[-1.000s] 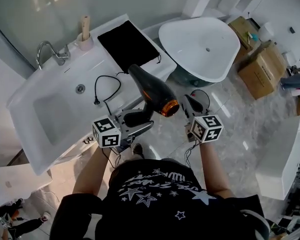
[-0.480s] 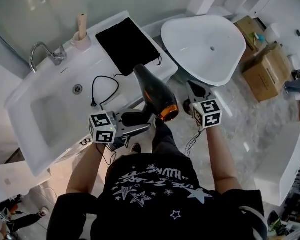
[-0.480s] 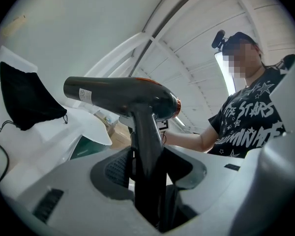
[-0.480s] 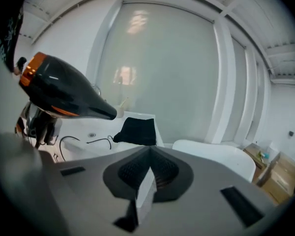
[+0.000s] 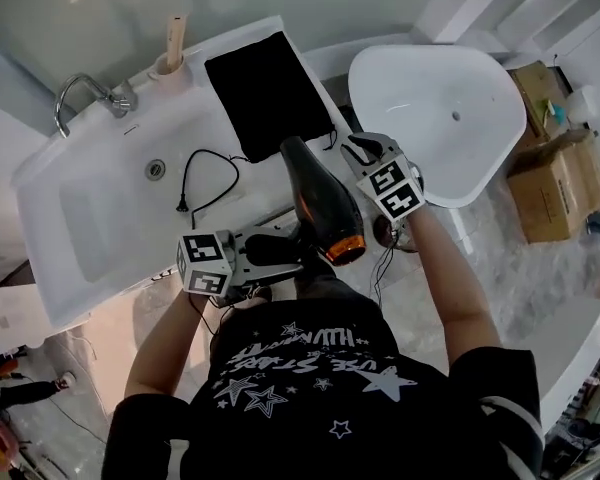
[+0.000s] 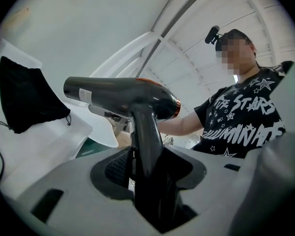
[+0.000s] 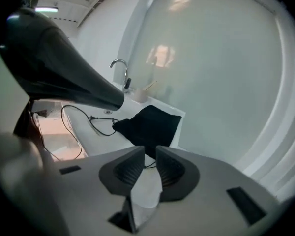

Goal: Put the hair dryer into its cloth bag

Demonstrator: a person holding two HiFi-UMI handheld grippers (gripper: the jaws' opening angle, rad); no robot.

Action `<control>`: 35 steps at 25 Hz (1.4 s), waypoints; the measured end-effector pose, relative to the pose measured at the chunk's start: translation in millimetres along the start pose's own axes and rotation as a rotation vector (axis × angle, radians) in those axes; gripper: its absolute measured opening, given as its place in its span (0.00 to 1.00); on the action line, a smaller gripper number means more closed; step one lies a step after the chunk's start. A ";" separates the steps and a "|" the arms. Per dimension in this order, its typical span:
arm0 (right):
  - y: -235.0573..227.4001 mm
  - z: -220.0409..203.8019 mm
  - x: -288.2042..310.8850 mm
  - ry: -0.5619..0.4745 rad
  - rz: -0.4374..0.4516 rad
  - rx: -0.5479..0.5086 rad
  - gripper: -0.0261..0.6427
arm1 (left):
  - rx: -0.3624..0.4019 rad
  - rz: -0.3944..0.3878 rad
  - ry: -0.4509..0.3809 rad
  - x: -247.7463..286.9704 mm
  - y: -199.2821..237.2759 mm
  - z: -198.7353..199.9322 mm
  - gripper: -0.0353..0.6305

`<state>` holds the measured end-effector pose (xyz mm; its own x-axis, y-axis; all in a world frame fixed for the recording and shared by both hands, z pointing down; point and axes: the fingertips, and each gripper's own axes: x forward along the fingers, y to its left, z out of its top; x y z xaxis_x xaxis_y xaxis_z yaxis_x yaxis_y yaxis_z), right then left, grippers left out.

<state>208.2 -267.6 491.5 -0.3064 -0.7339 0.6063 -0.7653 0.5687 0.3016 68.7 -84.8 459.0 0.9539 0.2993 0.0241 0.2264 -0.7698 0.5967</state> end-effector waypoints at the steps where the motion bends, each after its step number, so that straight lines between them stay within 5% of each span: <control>1: -2.7 -1.2 10.5 0.012 0.029 -0.035 0.16 | -0.006 0.008 0.005 2.7 4.2 -0.6 0.35; 11: -3.5 -17.5 84.6 0.097 0.261 -0.396 0.26 | -0.041 0.068 0.007 21.7 34.0 -2.3 0.35; 16: -0.2 -29.0 108.2 0.122 0.305 -0.526 0.24 | -0.057 0.106 0.006 26.4 42.4 -3.3 0.35; 19: -6.7 -27.6 115.3 0.105 0.277 -0.567 0.14 | -0.060 0.101 0.014 30.2 44.1 -2.9 0.35; 21: -10.0 -21.3 116.1 0.073 0.260 -0.580 0.07 | -0.063 0.100 0.014 33.2 45.0 -2.4 0.35; 35: -17.0 19.6 100.4 -0.018 0.335 -0.461 0.06 | -0.066 0.061 0.088 45.8 58.8 -9.1 0.35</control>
<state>179.4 -358.2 532.8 -0.5025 -0.4894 0.7127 -0.2993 0.8718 0.3877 123.9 -111.2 502.5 0.9438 0.3034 0.1309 0.1518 -0.7501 0.6437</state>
